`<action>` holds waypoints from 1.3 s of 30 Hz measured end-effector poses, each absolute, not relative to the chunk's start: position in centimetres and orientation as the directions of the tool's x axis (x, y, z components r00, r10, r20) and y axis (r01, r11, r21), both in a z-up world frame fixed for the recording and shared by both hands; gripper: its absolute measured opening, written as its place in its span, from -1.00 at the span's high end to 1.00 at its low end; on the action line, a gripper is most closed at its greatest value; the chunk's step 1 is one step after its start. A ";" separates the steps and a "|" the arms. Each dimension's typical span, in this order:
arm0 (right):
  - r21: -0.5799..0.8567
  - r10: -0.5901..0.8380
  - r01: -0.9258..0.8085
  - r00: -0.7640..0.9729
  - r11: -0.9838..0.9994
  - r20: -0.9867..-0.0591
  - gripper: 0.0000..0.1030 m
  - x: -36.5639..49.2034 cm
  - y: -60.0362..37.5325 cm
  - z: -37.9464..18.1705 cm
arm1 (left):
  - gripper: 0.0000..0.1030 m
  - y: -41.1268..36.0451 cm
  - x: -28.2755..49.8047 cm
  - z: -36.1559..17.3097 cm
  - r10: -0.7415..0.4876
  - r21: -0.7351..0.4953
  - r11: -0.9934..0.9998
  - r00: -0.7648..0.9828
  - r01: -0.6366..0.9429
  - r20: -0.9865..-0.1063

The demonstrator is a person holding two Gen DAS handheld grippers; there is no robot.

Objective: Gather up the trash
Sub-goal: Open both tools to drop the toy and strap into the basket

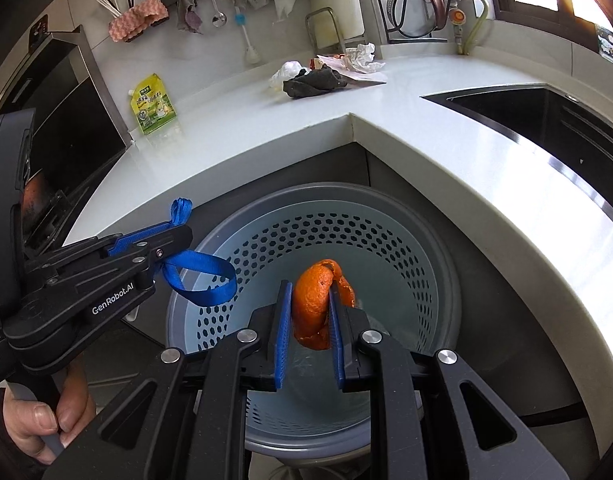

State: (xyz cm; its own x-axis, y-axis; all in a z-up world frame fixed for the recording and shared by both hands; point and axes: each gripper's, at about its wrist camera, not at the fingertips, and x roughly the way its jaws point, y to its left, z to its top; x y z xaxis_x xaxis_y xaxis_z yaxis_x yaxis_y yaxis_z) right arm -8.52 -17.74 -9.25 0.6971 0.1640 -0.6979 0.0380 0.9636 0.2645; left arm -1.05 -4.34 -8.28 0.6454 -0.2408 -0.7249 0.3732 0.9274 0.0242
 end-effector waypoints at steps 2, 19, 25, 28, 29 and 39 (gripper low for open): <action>0.270 0.169 0.040 0.691 0.962 -0.703 0.67 -8.4 -17.8 -9.5 | 0.66 -4.4 -0.9 -8.7 -0.239 0.025 0.926 0.638 0.376 -0.733; 0.277 0.148 0.070 0.711 0.958 -0.688 0.01 -8.6 -19.1 -9.6 | -0.31 -2.9 -0.4 -8.8 -0.225 -0.003 0.946 0.653 0.323 -0.723; 0.283 0.146 0.075 0.714 0.956 -0.684 0.01 -8.6 -19.3 -9.5 | -0.32 -2.5 -0.7 -8.4 -0.221 0.000 0.949 0.667 0.315 -0.711; 0.284 0.151 0.070 0.714 0.956 -0.684 0.01 -8.6 -19.2 -9.5 | -0.32 -2.6 -0.6 -8.4 -0.215 0.006 0.950 0.668 0.313 -0.713; 0.283 0.151 0.069 0.714 0.957 -0.683 0.01 -8.7 -19.2 -9.5 | -0.33 -2.5 -0.6 -8.4 -0.212 0.008 0.951 0.669 0.311 -0.712; 0.289 0.147 0.074 0.727 0.954 -0.671 -0.02 -8.8 -19.4 -8.8 | -0.65 -2.0 -0.6 -7.4 -0.191 0.026 0.958 0.700 0.287 -0.688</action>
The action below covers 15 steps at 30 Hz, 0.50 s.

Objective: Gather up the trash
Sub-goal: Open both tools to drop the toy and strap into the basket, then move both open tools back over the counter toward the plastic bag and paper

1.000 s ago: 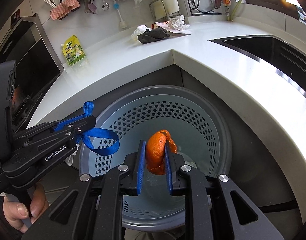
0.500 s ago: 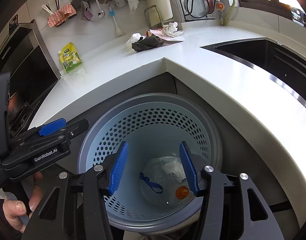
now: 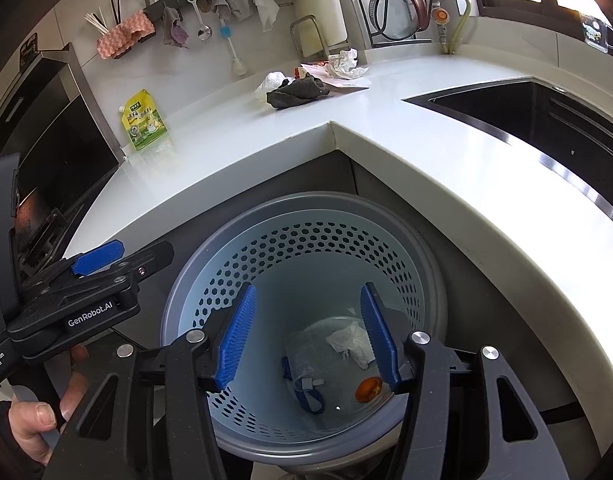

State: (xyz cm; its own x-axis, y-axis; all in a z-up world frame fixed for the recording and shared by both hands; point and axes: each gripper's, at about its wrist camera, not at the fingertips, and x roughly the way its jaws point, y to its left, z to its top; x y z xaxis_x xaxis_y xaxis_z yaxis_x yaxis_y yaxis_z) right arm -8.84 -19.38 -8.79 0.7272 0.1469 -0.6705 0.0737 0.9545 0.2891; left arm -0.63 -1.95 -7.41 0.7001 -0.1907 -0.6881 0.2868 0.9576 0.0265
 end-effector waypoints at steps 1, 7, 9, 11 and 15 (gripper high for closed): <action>0.290 0.146 0.074 0.729 0.954 -0.669 -0.03 -8.8 -19.4 -8.6 | -0.68 -1.9 -0.6 -7.2 -0.188 0.030 0.958 0.704 0.284 -0.685; 0.282 0.142 0.062 0.749 0.957 -0.647 -0.04 -8.7 -19.5 -7.0 | -0.81 -1.7 -0.4 -5.8 -0.186 0.040 0.959 0.730 0.280 -0.658; 0.281 0.143 0.056 0.757 0.958 -0.638 -0.04 -8.5 -19.5 -6.4 | -0.84 -1.6 0.0 -5.2 -0.201 0.021 0.959 0.730 0.282 -0.653; 0.278 0.144 0.048 0.764 0.959 -0.628 -0.04 -8.2 -19.5 -5.7 | -0.85 -1.5 0.3 -4.6 -0.210 0.010 0.959 0.735 0.282 -0.645; 0.282 0.154 0.031 0.777 0.959 -0.611 -0.05 -7.3 -19.7 -4.4 | -0.86 -1.5 1.4 -3.5 -0.220 -0.005 0.960 0.739 0.281 -0.637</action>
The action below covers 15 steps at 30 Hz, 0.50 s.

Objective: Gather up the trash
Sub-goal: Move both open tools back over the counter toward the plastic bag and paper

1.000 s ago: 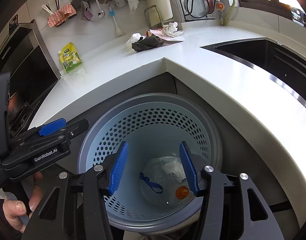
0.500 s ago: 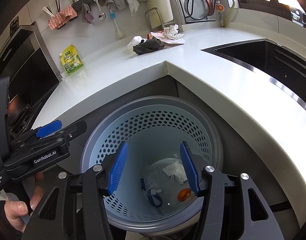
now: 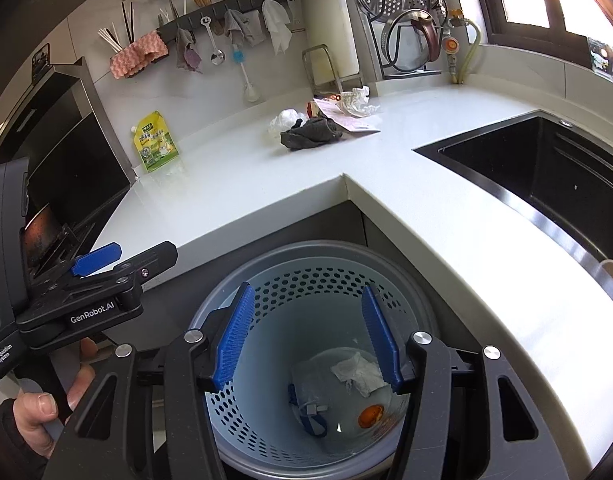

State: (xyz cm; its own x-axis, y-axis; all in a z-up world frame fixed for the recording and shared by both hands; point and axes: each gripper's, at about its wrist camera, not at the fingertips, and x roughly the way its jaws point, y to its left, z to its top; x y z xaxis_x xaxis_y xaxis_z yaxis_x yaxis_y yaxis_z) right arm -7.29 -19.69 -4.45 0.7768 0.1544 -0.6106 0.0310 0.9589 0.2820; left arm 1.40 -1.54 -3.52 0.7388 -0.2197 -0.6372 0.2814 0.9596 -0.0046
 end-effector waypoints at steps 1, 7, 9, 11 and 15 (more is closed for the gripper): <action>0.281 0.155 0.029 0.778 0.959 -0.608 -0.05 -7.0 -19.7 -4.2 | -0.86 -1.6 1.7 -3.3 -0.222 -0.010 0.960 0.738 0.280 -0.637; 0.292 0.168 0.015 0.789 0.956 -0.591 -0.05 -4.6 -20.7 -2.7 | -0.86 -1.5 4.0 -1.9 -0.222 -0.026 0.965 0.754 0.262 -0.618; 0.295 0.169 0.015 0.792 0.955 -0.587 -0.05 -3.6 -21.2 -2.2 | -0.87 -1.4 4.9 -1.2 -0.218 -0.028 0.967 0.763 0.254 -0.609; 0.297 0.167 0.016 0.796 0.955 -0.582 -0.05 -2.4 -21.8 -1.6 | -0.87 -1.3 6.0 -0.6 -0.215 -0.033 0.969 0.772 0.245 -0.599; 0.293 0.163 0.013 0.806 0.956 -0.569 -0.06 -0.2 -22.8 -0.3 | -0.87 -1.1 8.4 0.6 -0.196 -0.031 0.975 0.793 0.219 -0.576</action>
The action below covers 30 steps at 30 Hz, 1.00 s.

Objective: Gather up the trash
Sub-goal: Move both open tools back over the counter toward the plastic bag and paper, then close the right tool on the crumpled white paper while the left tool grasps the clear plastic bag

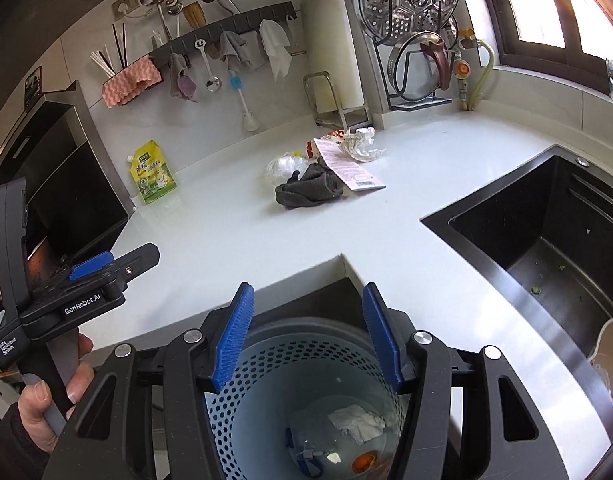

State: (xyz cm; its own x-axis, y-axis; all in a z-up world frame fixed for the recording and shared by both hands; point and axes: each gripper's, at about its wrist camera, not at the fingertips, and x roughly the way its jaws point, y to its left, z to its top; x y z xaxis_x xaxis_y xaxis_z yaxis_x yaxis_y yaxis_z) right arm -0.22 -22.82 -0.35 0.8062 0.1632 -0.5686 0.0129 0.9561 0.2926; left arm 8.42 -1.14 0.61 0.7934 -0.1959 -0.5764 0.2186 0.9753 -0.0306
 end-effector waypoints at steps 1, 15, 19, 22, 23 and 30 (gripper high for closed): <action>0.296 0.166 0.012 0.807 0.955 -0.566 -0.09 0.4 -23.1 -0.1 | -0.87 -1.1 9.0 0.8 -0.190 -0.029 0.977 0.797 0.212 -0.573; 0.264 0.146 0.024 0.784 0.964 -0.603 -0.10 10.6 -25.6 0.2 | -0.87 -1.9 17.5 1.0 -0.134 -0.031 0.989 0.794 0.144 -0.593; 0.246 0.144 0.015 0.775 0.969 -0.616 -0.10 13.8 -26.3 0.0 | -0.87 -2.7 20.0 0.6 -0.133 -0.041 0.990 0.788 0.135 -0.602; 0.244 0.146 0.014 0.767 0.970 -0.625 -0.10 16.3 -27.0 -0.2 | -0.87 -3.7 22.0 0.4 -0.127 -0.030 0.990 0.786 0.137 -0.605; 0.242 0.144 0.016 0.764 0.970 -0.628 -0.10 17.2 -27.2 -0.2 | -0.87 -4.0 22.7 0.4 -0.131 -0.032 0.989 0.783 0.141 -0.608; 0.285 0.169 0.036 0.731 0.958 -0.661 -0.13 23.6 -29.1 -1.4 | -0.87 -6.0 27.4 0.0 -0.151 -0.059 0.987 0.763 0.146 -0.629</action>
